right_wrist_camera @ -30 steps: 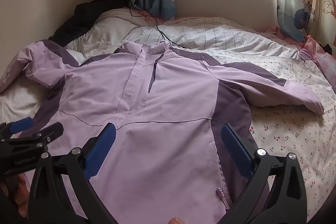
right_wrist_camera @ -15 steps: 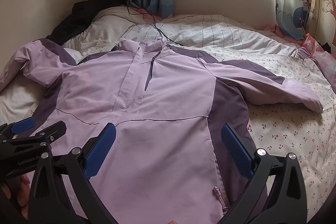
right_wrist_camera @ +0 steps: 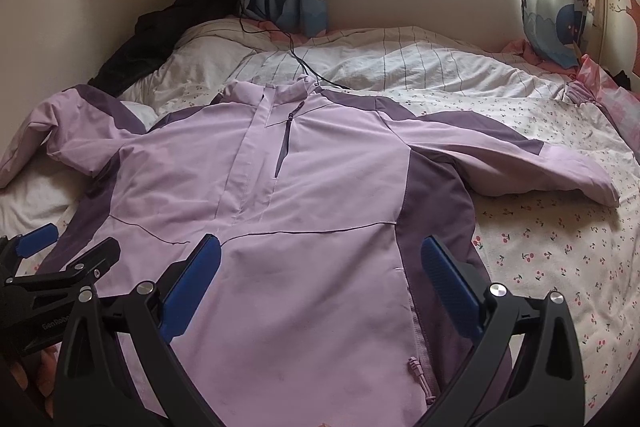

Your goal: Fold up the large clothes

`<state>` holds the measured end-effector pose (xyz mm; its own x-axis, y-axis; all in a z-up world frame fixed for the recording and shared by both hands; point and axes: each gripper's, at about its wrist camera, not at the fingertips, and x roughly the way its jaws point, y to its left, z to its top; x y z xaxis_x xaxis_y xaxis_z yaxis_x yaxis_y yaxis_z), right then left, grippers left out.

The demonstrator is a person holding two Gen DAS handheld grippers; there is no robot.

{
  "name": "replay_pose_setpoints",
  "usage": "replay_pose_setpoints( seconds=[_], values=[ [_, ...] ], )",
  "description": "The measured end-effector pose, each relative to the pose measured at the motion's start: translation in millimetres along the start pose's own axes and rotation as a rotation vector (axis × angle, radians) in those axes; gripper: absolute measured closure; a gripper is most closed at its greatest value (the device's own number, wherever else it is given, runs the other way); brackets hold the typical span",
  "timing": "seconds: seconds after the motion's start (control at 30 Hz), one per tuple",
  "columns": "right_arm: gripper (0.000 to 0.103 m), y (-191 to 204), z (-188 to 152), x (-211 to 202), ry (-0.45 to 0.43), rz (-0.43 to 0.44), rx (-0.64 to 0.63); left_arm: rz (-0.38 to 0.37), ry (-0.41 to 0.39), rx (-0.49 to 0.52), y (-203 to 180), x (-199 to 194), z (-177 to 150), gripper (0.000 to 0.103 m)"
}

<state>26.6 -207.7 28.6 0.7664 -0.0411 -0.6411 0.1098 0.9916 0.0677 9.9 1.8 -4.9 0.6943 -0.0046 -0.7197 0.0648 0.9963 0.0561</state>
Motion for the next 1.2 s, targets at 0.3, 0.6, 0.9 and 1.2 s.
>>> replay_pose_setpoints(
  seconds=[0.3,0.6,0.9,1.2],
  values=[
    [0.006,2.1,-0.5,-0.1,-0.002,0.007,-0.006,-0.004,0.001,-0.001,1.0,0.6,-0.1,0.006],
    [0.006,1.6,-0.1,-3.2,-0.009,0.005,-0.006,-0.013,0.003,0.0,-1.2,0.6,-1.7,0.006],
    [0.006,1.8,0.4,-6.3,-0.02,0.004,-0.006,-0.033,0.004,0.005,-3.6,-0.7,-2.8,0.006],
    [0.006,-0.1,2.3,-11.4,-0.048,-0.004,0.0,-0.051,-0.006,0.021,-8.7,-4.5,-3.4,0.006]
  ],
)
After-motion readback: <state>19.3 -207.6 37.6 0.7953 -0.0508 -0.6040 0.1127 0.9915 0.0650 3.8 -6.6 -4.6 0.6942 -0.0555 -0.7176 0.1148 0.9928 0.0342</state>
